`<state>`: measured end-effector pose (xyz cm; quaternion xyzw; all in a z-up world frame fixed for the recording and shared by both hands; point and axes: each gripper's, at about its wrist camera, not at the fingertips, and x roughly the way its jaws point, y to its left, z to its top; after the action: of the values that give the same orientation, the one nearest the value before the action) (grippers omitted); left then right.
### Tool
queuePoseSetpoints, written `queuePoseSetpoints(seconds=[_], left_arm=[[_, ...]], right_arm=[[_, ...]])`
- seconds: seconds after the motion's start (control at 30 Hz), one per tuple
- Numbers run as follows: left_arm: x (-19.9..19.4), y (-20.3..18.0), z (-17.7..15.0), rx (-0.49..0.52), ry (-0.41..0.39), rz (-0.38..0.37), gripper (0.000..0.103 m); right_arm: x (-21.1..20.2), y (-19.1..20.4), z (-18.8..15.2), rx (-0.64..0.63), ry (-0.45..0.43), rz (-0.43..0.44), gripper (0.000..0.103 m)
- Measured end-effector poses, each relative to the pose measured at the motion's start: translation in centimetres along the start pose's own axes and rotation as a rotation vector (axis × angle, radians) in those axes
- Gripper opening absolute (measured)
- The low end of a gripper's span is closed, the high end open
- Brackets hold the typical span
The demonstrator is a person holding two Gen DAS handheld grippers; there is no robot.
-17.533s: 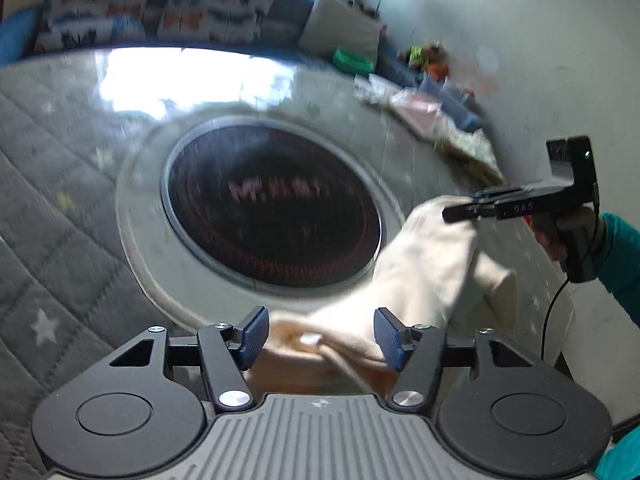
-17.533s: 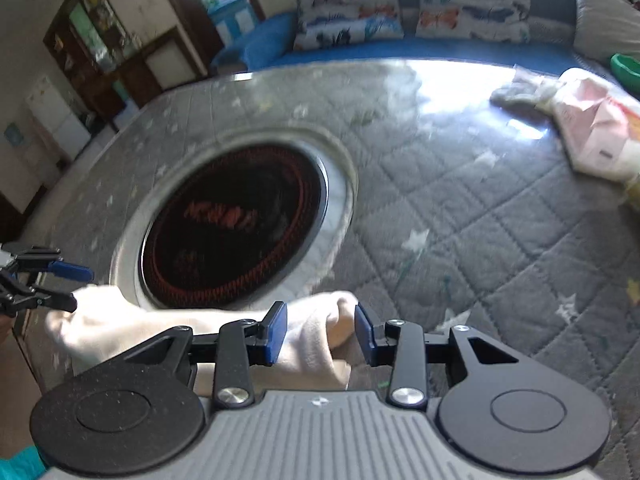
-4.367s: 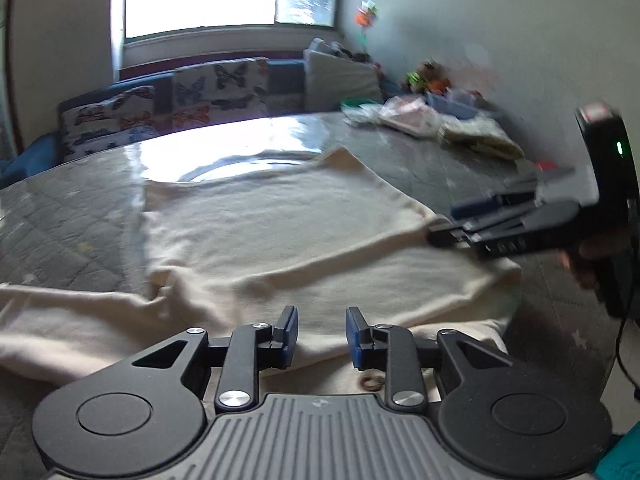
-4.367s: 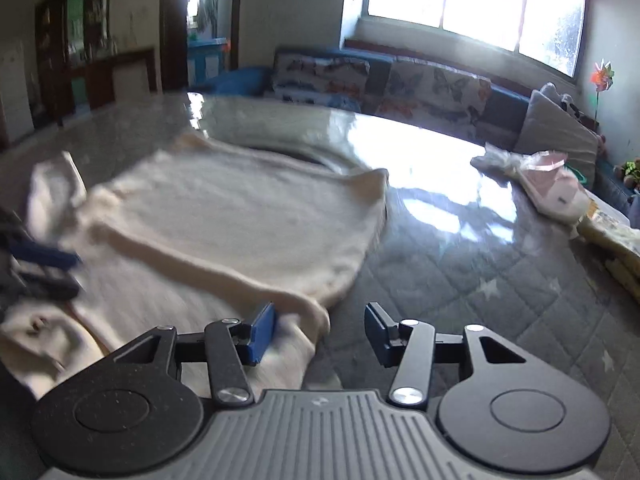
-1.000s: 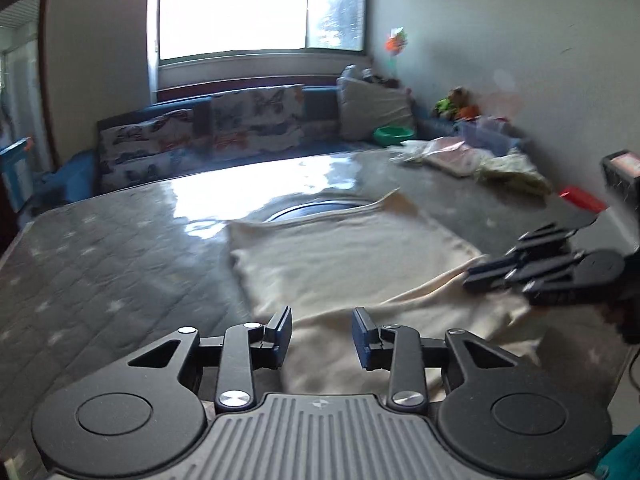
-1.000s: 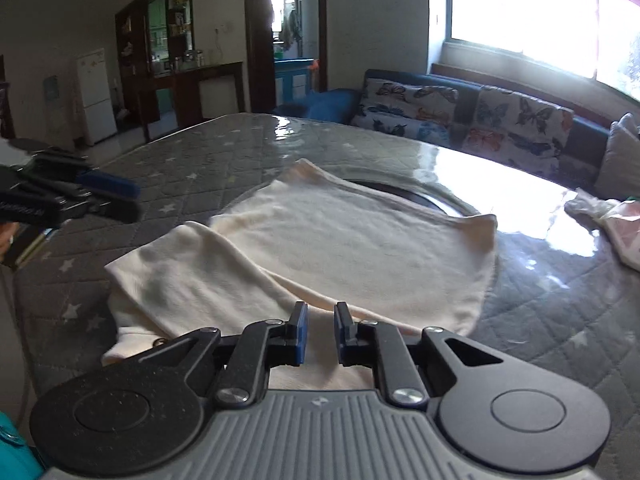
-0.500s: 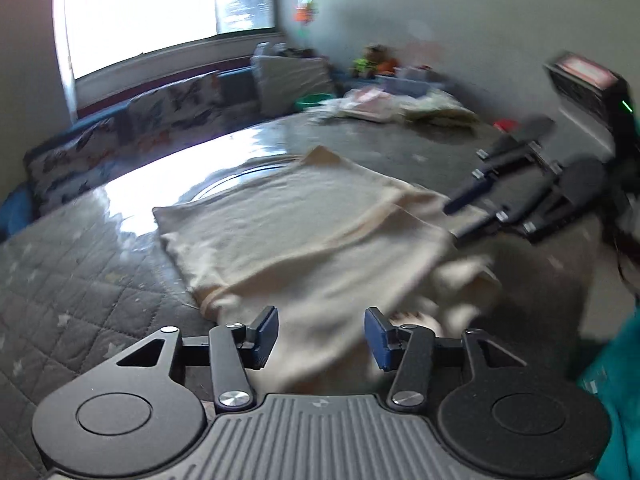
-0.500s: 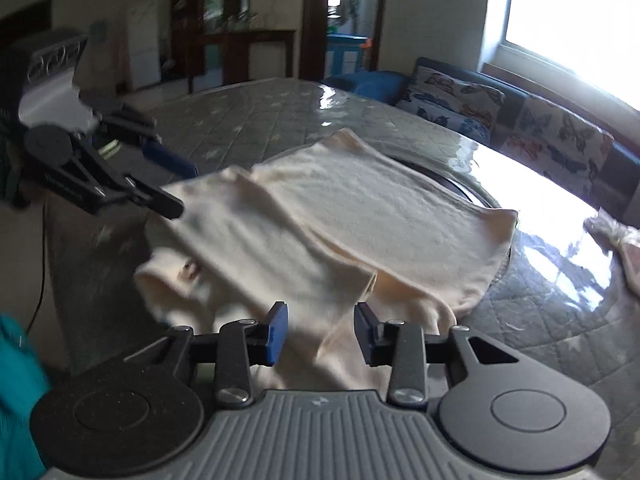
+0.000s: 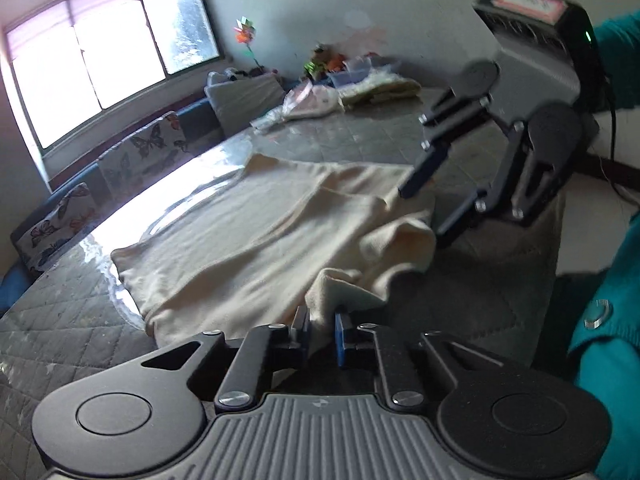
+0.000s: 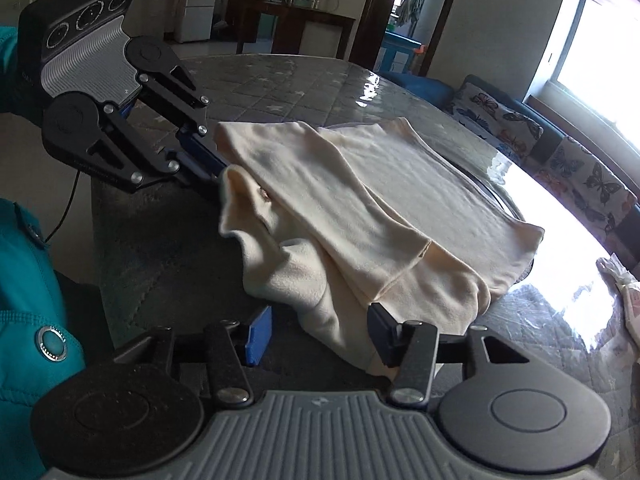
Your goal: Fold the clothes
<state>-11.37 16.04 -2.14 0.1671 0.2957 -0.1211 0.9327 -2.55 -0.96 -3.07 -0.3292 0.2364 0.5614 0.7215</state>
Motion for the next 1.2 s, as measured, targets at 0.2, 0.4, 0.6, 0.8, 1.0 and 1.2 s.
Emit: queuePoseSetpoints(seconds=[0.2,0.4,0.6,0.8,1.0,1.2], left_arm=[[-0.5,2.6,2.0,-0.093,-0.06,0.018,0.01],[0.6,4.8,3.3,-0.134,-0.07,0.001,0.01],[0.9,4.6,2.0,-0.14,-0.04,-0.013,0.015],[0.4,3.1,-0.2,-0.108,-0.011,0.038,0.034],[0.4,1.5,-1.4,-0.001,0.01,0.098,0.048],[0.5,3.8,-1.7,-0.079,0.033,0.049,0.006]], right_arm=[[-0.1,0.1,0.3,-0.024,-0.037,0.0,0.056],[1.5,-0.4,1.5,-0.014,-0.102,-0.004,0.055],[3.2,-1.9,2.1,0.06,-0.084,0.042,0.017],[2.5,-3.9,2.8,0.195,-0.076,0.096,0.012],[2.2,-4.7,3.3,0.235,-0.065,0.106,0.012],[1.8,-3.9,3.2,0.212,-0.072,0.087,0.009]])
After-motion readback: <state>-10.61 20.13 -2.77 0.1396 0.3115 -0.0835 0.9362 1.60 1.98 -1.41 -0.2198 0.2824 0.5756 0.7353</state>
